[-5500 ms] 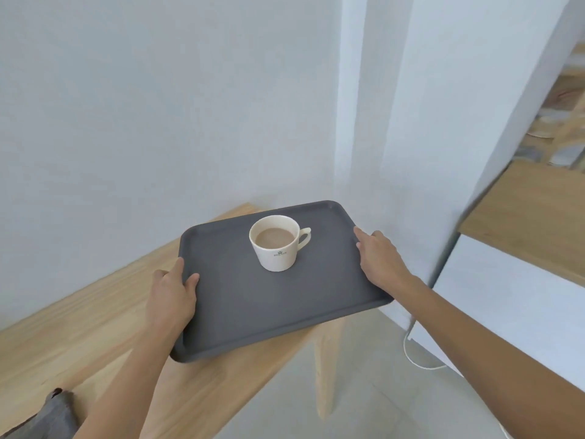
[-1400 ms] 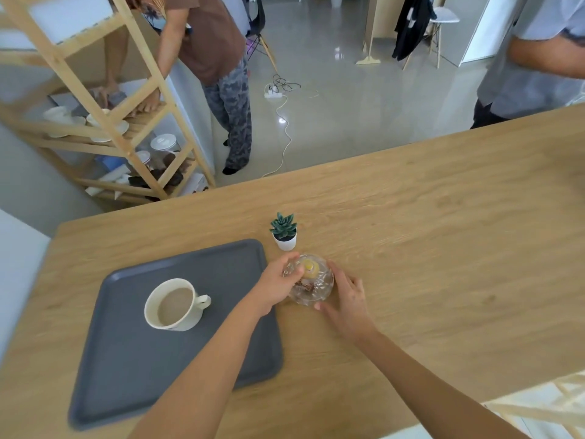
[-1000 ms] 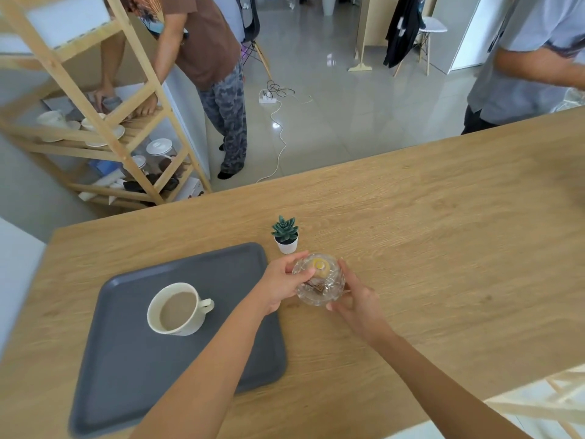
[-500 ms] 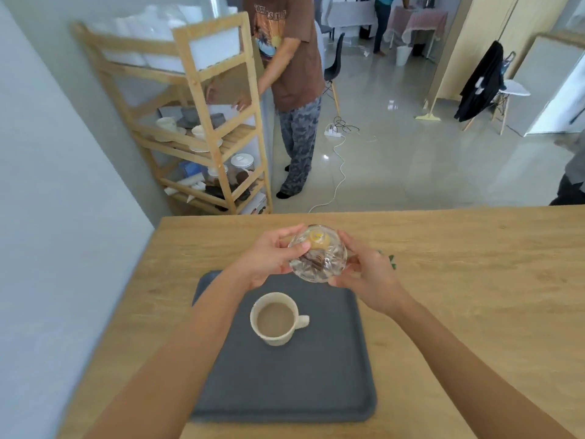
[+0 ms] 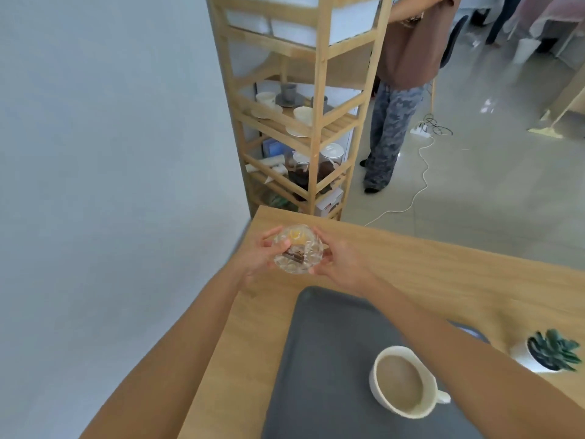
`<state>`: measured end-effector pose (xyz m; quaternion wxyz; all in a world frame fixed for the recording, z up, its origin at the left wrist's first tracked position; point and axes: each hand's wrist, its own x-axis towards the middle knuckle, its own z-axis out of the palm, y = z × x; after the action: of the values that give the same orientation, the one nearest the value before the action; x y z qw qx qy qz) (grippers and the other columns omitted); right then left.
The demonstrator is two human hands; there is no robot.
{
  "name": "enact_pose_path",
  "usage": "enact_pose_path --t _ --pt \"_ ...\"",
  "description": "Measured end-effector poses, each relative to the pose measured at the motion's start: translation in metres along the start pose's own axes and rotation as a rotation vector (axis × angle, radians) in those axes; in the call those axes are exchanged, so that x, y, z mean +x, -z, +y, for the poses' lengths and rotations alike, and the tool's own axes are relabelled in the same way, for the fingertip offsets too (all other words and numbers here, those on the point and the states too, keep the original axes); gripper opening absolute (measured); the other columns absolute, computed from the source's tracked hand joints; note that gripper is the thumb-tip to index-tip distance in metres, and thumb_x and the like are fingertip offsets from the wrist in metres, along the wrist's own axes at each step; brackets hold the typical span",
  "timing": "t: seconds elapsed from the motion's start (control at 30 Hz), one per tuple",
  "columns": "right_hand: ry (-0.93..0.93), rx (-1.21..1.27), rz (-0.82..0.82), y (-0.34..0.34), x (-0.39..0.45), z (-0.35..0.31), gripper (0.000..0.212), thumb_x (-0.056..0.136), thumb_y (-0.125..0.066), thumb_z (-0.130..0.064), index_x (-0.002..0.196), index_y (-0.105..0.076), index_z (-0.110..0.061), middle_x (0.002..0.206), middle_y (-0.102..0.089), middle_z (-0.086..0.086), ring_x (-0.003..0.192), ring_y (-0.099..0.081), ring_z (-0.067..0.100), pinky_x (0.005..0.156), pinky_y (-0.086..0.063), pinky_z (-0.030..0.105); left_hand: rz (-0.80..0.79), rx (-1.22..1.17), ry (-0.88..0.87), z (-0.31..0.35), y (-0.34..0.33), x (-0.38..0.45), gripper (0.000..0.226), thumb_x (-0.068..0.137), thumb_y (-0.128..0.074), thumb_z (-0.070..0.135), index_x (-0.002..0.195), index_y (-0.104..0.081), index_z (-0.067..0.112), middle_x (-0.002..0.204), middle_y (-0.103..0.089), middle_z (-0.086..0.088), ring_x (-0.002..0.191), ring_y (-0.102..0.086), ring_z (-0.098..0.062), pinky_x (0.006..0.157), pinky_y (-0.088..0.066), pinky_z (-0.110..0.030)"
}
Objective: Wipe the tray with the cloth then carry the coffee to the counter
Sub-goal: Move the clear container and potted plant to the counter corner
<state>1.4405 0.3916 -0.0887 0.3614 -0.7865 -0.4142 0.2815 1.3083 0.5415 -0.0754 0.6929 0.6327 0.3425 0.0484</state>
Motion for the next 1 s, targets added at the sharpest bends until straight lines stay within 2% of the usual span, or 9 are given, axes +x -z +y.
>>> enact_pose_path --t 0.1,0.17,0.3,0.37,0.53,0.7,0.8,0.9,1.0 --pt "0.000 -0.042 -0.024 -0.014 0.037 0.001 0.091 0.072 -0.077 -0.007 0.148 -0.029 -0.021 0.121 -0.062 -0.003 0.091 -0.061 0.009 0.092 -0.051 0.031 0.057 -0.006 0.002 -0.006 0.021 0.026 0.060 0.085 -0.068 0.024 0.140 -0.044 0.020 0.120 -0.064 -0.011 0.099 -0.065 -0.017 0.074 -0.056 -0.026" --pt "-0.001 -0.078 -0.032 -0.021 0.059 0.002 0.091 0.071 -0.078 -0.010 0.147 -0.030 -0.020 0.128 -0.059 -0.002 0.100 -0.060 0.012 0.095 -0.049 0.034 0.082 -0.029 0.009 -0.011 0.032 0.045 0.061 0.085 -0.069 0.020 0.140 -0.044 0.018 0.114 -0.064 -0.008 0.094 -0.065 -0.015 0.069 -0.057 -0.023" --pt "0.012 -0.134 -0.049 -0.034 0.100 0.016 0.092 0.066 -0.077 -0.024 0.145 -0.030 -0.029 0.129 -0.060 -0.002 0.111 -0.060 0.018 0.095 -0.050 0.044 0.136 -0.037 0.013 -0.019 0.044 0.078 0.061 0.084 -0.070 0.019 0.140 -0.045 0.020 0.126 -0.059 -0.013 0.100 -0.063 -0.018 0.071 -0.056 -0.024" --pt "0.013 -0.157 -0.045 -0.036 0.113 0.018 0.091 0.066 -0.078 -0.023 0.144 -0.031 -0.031 0.129 -0.060 -0.003 0.115 -0.058 0.020 0.097 -0.049 0.045 0.159 -0.032 0.012 -0.024 0.049 0.092 0.062 0.083 -0.071 0.020 0.140 -0.045 0.020 0.127 -0.059 -0.014 0.104 -0.062 -0.020 0.074 -0.055 -0.026" --pt "0.025 -0.193 -0.039 -0.037 0.129 0.025 0.091 0.071 -0.078 -0.008 0.146 -0.029 -0.024 0.135 -0.055 0.002 0.125 -0.050 0.021 0.107 -0.039 0.038 0.206 0.059 -0.003 -0.037 0.052 0.116 0.068 0.080 -0.074 0.026 0.140 -0.044 0.021 0.131 -0.058 -0.016 0.121 -0.056 -0.026 0.096 -0.049 -0.033" --pt "-0.009 -0.244 -0.052 -0.037 0.135 0.030 0.097 0.078 -0.074 -0.016 0.152 -0.010 -0.023 0.144 -0.048 0.005 0.132 -0.043 0.024 0.108 -0.034 0.036 0.256 0.064 -0.027 -0.034 0.044 0.118 0.064 0.083 -0.071 0.024 0.141 -0.043 0.020 0.135 -0.055 -0.012 0.122 -0.054 -0.022 0.097 -0.048 -0.033" --pt "-0.050 -0.259 -0.073 -0.034 0.128 0.022 0.102 0.080 -0.072 -0.015 0.152 0.000 -0.019 0.142 -0.050 0.007 0.131 -0.044 0.027 0.104 -0.036 0.035 0.354 0.085 -0.041 -0.023 0.029 0.104 0.059 0.089 -0.064 0.022 0.143 -0.040 0.017 0.139 -0.053 -0.009 0.122 -0.053 -0.021 0.093 -0.046 -0.026" --pt "-0.082 -0.246 -0.102 -0.018 0.109 0.014 0.106 0.080 -0.072 -0.013 0.151 0.005 -0.022 0.152 -0.036 0.008 0.133 -0.041 0.028 0.104 -0.039 0.038 0.546 0.211 -0.044 -0.009 0.009 0.081 0.066 0.091 -0.060 0.028 0.148 -0.030 0.014 0.152 -0.034 -0.011 0.138 -0.036 -0.026 0.109 -0.033 -0.035" --pt "-0.087 -0.235 -0.056 0.021 0.075 0.013 0.101 0.082 -0.071 -0.014 0.151 0.001 -0.027 0.156 -0.027 0.009 0.132 -0.043 0.029 0.105 -0.043 0.044 0.638 0.277 -0.158 0.012 -0.024 0.051 0.068 0.089 -0.063 0.026 0.147 -0.030 0.013 0.152 -0.024 -0.013 0.138 -0.032 -0.027 0.111 -0.029 -0.033"
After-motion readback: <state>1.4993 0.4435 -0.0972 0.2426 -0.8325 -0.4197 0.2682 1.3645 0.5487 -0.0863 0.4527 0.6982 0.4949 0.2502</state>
